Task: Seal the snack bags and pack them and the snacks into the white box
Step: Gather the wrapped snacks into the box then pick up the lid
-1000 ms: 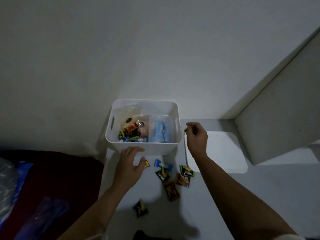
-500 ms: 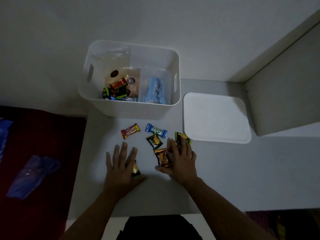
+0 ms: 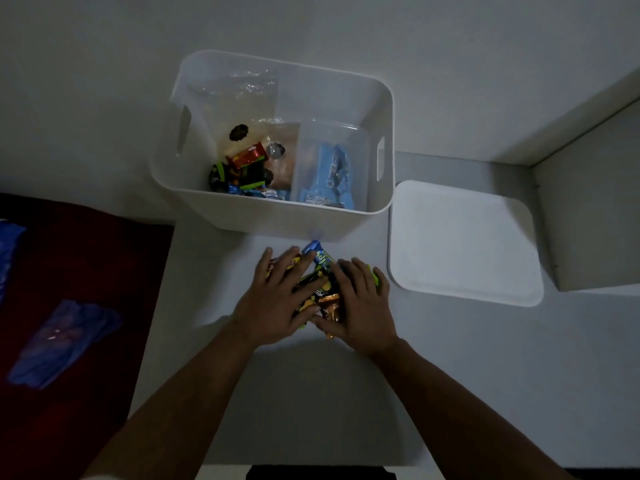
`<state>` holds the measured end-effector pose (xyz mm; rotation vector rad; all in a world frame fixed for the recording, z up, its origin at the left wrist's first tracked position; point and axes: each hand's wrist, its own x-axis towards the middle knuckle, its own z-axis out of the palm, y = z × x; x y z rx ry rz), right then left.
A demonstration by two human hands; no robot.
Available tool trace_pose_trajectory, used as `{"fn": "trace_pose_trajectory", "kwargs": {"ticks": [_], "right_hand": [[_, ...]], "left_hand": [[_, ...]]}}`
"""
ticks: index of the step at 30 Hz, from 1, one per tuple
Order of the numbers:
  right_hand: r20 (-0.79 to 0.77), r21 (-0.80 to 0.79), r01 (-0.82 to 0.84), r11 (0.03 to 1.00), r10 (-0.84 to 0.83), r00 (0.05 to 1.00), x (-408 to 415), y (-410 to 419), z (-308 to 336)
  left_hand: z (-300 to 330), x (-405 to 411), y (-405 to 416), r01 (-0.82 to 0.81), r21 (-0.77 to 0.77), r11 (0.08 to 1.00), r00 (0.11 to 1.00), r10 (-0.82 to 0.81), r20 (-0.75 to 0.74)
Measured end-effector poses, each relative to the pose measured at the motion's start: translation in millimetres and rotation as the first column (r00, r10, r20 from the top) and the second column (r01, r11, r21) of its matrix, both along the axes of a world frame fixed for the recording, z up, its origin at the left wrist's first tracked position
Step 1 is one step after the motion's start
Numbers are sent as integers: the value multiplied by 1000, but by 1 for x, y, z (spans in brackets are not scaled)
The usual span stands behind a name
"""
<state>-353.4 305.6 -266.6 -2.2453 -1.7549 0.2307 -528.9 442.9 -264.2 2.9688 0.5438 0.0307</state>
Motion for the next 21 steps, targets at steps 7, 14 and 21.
{"fn": "trace_pose_trajectory", "kwargs": {"ticks": [7,14,21], "right_hand": [[53,68,6,998,-9,999,0,-1,-3],[18,130,10,991,-13,1000,0,2,-8],[-188,93,159,983,-140,972,5,17,5]], "left_hand": [[-5,-1,3,-44,-59,997,985,53,162],[-8,-3,4,-35,-64,997,965,51,258],[1,-4,4,-91,-30,995,986,94,137]]}}
